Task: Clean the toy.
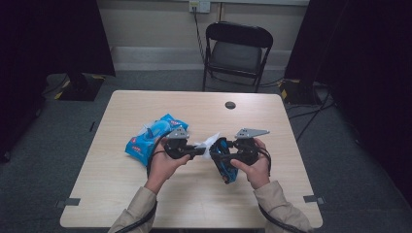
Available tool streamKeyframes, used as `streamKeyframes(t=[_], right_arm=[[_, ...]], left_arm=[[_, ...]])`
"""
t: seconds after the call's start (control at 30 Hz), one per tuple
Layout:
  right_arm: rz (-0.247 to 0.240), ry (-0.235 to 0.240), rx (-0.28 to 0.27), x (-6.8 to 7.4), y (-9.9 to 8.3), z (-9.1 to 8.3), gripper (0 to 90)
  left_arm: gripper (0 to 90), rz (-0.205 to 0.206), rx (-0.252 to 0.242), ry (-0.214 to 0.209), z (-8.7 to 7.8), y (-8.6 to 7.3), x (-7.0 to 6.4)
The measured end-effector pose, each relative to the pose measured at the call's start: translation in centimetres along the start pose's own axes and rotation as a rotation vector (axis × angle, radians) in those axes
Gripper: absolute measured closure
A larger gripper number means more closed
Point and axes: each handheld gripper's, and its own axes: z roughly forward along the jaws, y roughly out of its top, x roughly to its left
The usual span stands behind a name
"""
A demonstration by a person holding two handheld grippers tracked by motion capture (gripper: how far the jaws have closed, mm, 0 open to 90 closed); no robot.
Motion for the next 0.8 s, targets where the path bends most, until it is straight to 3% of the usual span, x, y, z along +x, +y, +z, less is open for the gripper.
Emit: streamKeyframes(t=[0.33, 0.8], right_arm=[[-0.004, 0.008, 0.005, 0.0, -0.2, 0.0, 25.6], [0.012, 0.025, -0.009, -0.1, -0.2, 0.1, 25.6]], left_arm=[[85.0, 0.003, -0.028, 0.010, 0.0, 1.1, 0.0], [85.2, -0.021, -0.009, -0.093, 1.7, -0.7, -1.0]])
